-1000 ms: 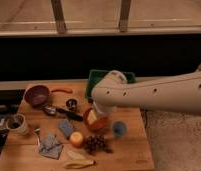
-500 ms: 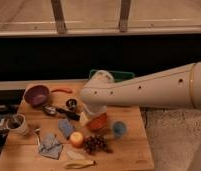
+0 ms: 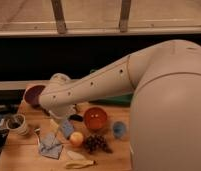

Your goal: Place towel in red bowl

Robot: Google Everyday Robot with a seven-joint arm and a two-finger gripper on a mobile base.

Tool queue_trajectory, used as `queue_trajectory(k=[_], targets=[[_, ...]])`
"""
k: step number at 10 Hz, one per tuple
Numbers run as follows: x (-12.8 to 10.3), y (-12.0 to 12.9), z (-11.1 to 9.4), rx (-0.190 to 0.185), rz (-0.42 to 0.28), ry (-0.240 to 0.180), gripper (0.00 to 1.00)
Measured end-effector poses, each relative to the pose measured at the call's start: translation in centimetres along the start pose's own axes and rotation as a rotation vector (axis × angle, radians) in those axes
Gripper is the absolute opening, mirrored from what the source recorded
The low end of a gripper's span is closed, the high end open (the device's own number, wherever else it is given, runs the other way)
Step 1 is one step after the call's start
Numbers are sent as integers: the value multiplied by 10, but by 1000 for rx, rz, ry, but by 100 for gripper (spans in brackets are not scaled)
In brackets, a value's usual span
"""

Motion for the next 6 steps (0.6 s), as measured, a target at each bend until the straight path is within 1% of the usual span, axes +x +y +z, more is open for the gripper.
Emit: queue_trajectory(k=[1,3,5,6], targets=[[-8,19,1,-22,-50,-8,69],[-5,13,1,-13,-44,-4,69],[-6,16,2,-20,-50,-1,69],[-7,17,4,-27,-66,4,69]])
